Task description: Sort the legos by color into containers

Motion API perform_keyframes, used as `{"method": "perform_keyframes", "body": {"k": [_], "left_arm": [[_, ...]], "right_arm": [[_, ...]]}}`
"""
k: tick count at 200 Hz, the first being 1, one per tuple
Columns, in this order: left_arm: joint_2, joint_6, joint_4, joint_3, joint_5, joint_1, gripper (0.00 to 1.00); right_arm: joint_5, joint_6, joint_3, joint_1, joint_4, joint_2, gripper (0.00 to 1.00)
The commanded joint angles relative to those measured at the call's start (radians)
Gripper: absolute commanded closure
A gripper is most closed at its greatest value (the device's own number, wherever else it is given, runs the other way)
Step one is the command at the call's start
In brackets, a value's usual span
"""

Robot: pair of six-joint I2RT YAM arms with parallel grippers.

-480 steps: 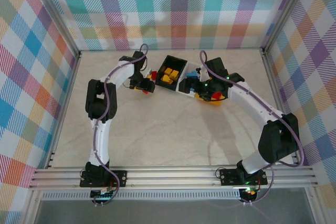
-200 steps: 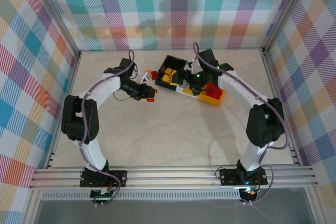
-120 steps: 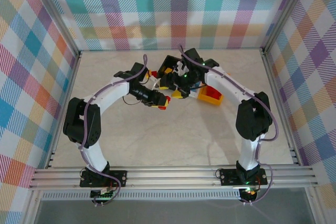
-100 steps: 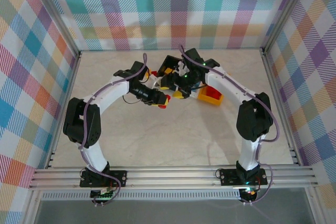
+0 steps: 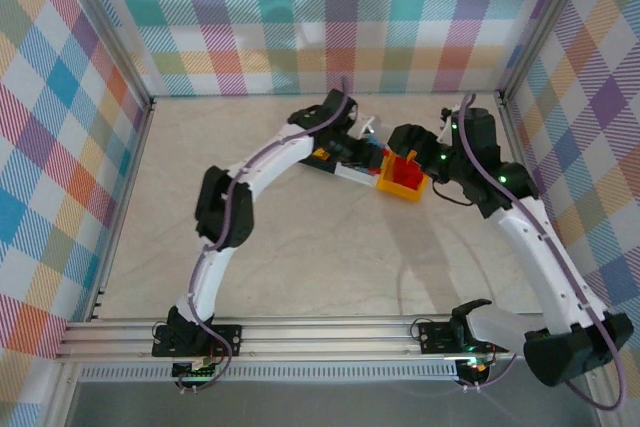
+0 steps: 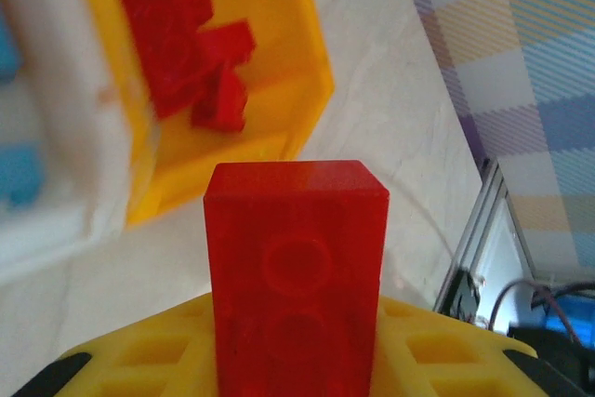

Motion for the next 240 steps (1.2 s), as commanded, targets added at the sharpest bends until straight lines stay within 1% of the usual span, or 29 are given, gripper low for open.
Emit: {"method": "perform_keyframes", "body": {"k": [1, 17, 21, 27, 31, 49, 68, 80, 108, 129, 152, 169, 186, 197, 208, 218, 240], "left_arm": [[0.117, -0.11, -0.026, 0.191, -0.052, -0.041, 0.64], [0.196, -0.179, 0.016, 0.274, -0.069, -0.054, 0.62], [0.215, -0.19, 0.021, 0.296, -0.077, -0.056, 0.59], [0.239, -0.203, 0.021, 0.327, -0.091, -0.061, 0.49], [0.256, -0.207, 0.02, 0.354, -0.096, -0.064, 0.45], [0.32, -0.217, 0.011, 0.455, -0.105, -0.077, 0.37], [0.33, -0.224, 0.03, 0.482, -0.11, -0.079, 0.29], [0.319, -0.214, 0.024, 0.483, -0.119, -0.08, 0.28], [0.272, -0.149, -0.055, 0.481, -0.149, -0.081, 0.28], [0.207, -0.092, -0.144, 0.469, -0.216, -0.077, 0.28], [0.095, -0.032, -0.247, 0.394, -0.35, -0.058, 0.3], [-0.035, -0.019, -0.236, 0.218, -0.438, -0.014, 0.3], [-0.165, -0.036, -0.158, 0.026, -0.445, 0.055, 0.29], [-0.223, -0.041, -0.134, -0.054, -0.451, 0.096, 0.29], [-0.253, -0.034, -0.145, -0.095, -0.475, 0.141, 0.29], [-0.263, -0.025, -0.17, -0.113, -0.491, 0.185, 0.29], [-0.22, -0.008, -0.214, -0.107, -0.52, 0.283, 0.29]], "right_arm": [[0.005, -0.074, -0.03, -0.003, 0.04, 0.013, 0.1], [-0.01, -0.092, -0.026, -0.007, 0.02, 0.011, 0.1], [-0.015, -0.095, -0.026, -0.007, 0.017, 0.01, 0.09], [-0.022, -0.099, -0.028, -0.009, 0.016, 0.008, 0.09], [-0.026, -0.102, -0.029, -0.011, 0.014, 0.007, 0.09], [-0.045, -0.12, -0.027, -0.015, -0.001, 0.005, 0.09], [-0.049, -0.131, -0.03, -0.017, -0.015, 0.0, 0.08], [-0.05, -0.128, -0.043, -0.018, -0.009, -0.006, 0.08], [-0.058, -0.113, -0.061, -0.019, 0.015, -0.012, 0.08], [-0.067, -0.095, -0.057, -0.02, 0.028, -0.001, 0.08], [-0.088, -0.065, -0.035, -0.021, 0.019, 0.03, 0.09], [-0.12, -0.047, -0.026, -0.02, 0.009, 0.061, 0.1], [-0.144, -0.03, -0.028, -0.02, -0.005, 0.091, 0.1], [-0.144, -0.017, -0.029, -0.02, -0.03, 0.119, 0.1], [-0.156, -0.015, -0.013, -0.02, -0.067, 0.165, 0.11], [-0.191, -0.014, 0.003, -0.021, -0.086, 0.216, 0.11], [-0.264, 0.001, 0.019, -0.017, -0.068, 0.285, 0.13]]}}
